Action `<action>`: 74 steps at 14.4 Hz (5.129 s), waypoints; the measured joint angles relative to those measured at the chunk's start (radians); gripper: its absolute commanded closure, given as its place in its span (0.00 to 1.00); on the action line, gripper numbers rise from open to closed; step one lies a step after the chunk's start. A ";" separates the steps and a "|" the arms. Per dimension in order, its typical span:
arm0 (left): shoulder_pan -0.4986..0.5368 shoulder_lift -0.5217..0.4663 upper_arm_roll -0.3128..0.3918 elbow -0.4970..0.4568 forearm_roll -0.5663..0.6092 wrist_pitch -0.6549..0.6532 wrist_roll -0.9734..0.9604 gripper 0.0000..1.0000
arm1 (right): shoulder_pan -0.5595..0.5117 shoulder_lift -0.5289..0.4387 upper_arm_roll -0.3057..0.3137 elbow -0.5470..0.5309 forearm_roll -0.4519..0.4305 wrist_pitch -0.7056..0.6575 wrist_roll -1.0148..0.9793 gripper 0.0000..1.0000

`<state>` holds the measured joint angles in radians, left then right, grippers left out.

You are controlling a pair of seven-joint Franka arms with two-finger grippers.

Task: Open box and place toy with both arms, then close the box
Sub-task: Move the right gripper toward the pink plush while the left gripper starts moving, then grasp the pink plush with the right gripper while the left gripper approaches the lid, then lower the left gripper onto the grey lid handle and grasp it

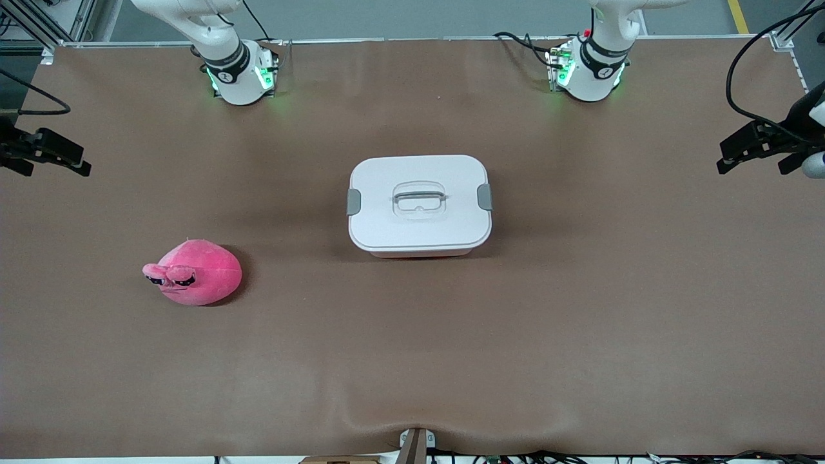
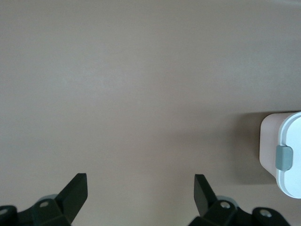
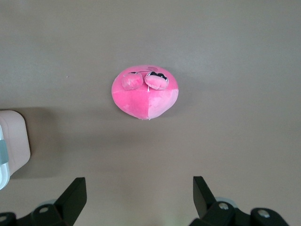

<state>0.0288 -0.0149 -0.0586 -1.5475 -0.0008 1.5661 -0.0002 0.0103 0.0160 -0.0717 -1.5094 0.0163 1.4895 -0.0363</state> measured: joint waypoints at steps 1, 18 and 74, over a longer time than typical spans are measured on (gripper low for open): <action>0.000 0.000 0.000 0.000 0.000 0.000 0.000 0.00 | 0.000 0.000 0.000 0.000 0.000 0.004 0.000 0.00; 0.018 0.100 0.023 0.085 0.000 -0.040 0.000 0.00 | -0.003 0.041 -0.005 0.000 -0.001 0.112 0.000 0.00; -0.542 0.397 -0.006 0.101 -0.086 0.186 -1.739 0.00 | 0.092 0.286 -0.005 -0.379 -0.058 0.793 -0.675 1.00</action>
<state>-0.5136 0.3823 -0.0649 -1.4469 -0.0865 1.7523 -1.7392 0.1026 0.3020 -0.0768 -1.8881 -0.0413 2.2823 -0.7112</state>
